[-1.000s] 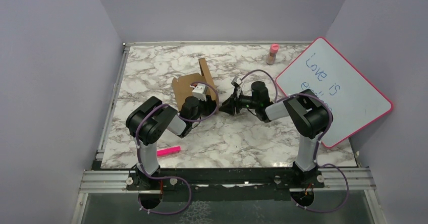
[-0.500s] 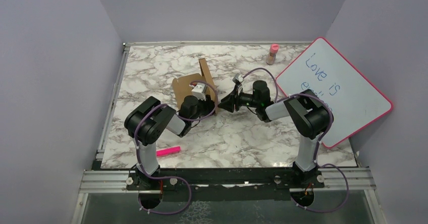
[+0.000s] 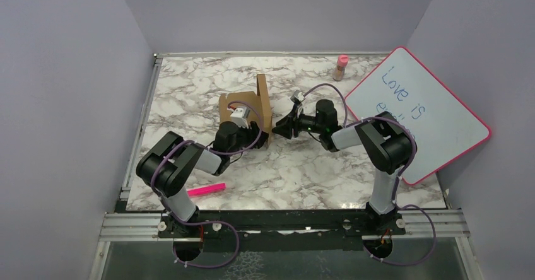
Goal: Fold the paper box
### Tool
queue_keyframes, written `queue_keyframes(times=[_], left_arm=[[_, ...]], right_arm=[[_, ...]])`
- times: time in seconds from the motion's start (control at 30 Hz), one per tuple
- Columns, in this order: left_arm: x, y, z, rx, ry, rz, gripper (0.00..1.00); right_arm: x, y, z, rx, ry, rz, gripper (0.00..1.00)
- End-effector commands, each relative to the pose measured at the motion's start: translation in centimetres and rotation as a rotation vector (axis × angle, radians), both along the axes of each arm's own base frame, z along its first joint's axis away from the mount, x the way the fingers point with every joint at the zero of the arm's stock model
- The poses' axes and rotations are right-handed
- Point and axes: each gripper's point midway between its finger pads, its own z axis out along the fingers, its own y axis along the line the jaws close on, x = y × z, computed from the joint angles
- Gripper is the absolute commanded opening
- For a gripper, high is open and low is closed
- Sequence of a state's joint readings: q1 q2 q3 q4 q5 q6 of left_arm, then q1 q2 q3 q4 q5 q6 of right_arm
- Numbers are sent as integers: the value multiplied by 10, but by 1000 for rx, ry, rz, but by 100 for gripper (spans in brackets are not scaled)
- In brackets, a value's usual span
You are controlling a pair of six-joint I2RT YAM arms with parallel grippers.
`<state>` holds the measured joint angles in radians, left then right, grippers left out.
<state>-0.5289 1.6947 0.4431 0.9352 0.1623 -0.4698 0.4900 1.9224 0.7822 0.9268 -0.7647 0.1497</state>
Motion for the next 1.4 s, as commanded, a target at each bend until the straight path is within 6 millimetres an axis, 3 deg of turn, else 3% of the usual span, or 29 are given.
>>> queue_keyframes(times=[0.0,0.23,0.43,0.67,0.9,1.2,1.37], left_arm=[[-5,10,14,-39,6,-8,55],[1,32,33,-6,-32,61,56],[19,45,3,78,50,121,52],[13,39,-33,88,178,93,48],[-5,26,-53,63,269,27,43],[-24,15,-57,42,312,-15,42],[-26,11,-45,8,305,-21,42]], right_arm=[[-6,1,6,23,-20,12,46],[-19,-1,3,42,0,19,51],[-20,7,5,57,4,22,55],[-10,16,11,60,-25,-26,59],[7,16,11,57,-40,-107,59],[32,-7,13,44,-61,-327,59],[17,-10,8,24,-55,-284,59]])
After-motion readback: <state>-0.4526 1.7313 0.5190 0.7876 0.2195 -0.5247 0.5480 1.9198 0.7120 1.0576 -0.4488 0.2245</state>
